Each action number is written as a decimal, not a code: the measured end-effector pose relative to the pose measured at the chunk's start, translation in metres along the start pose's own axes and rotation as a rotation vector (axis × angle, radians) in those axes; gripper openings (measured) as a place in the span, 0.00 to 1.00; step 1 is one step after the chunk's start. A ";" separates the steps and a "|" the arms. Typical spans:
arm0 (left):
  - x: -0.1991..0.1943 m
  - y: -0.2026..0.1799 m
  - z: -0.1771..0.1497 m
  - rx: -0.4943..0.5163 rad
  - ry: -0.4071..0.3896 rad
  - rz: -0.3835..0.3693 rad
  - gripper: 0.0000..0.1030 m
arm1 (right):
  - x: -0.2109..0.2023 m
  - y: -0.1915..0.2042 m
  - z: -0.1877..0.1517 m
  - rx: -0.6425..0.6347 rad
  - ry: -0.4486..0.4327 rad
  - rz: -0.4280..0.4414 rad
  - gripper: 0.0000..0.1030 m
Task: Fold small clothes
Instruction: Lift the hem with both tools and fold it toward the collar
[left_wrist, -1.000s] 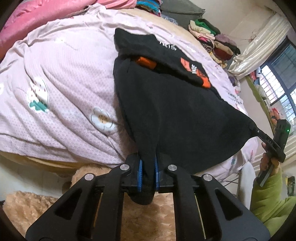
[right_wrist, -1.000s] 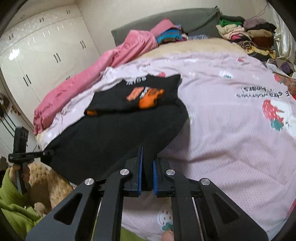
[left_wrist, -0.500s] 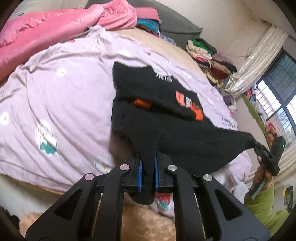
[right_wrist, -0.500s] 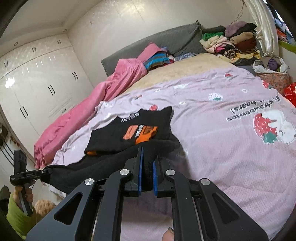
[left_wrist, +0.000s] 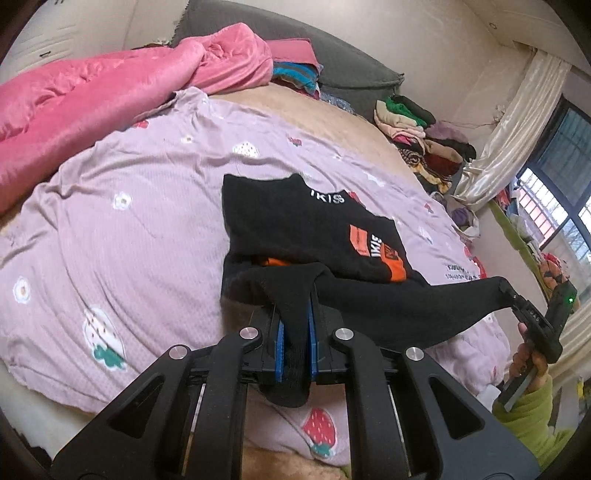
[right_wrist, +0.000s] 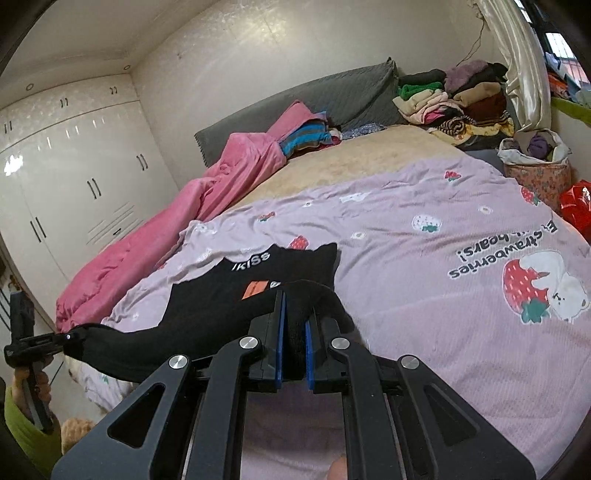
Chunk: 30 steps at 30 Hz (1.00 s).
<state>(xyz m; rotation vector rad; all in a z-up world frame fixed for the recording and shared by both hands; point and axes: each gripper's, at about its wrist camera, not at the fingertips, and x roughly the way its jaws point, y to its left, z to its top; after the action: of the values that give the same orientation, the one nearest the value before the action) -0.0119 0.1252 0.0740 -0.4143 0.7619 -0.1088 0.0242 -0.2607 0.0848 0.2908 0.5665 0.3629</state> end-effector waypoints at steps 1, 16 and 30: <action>0.000 0.000 0.002 -0.001 -0.003 0.000 0.03 | 0.001 0.001 0.002 -0.003 -0.005 -0.003 0.08; 0.016 0.004 0.040 0.006 -0.047 0.028 0.03 | 0.038 0.010 0.041 -0.047 -0.041 -0.044 0.08; 0.039 0.004 0.065 0.029 -0.045 0.063 0.03 | 0.069 0.007 0.054 -0.065 -0.029 -0.082 0.08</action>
<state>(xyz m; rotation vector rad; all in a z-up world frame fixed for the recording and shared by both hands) 0.0607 0.1409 0.0895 -0.3643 0.7271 -0.0512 0.1069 -0.2352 0.0987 0.2092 0.5352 0.2971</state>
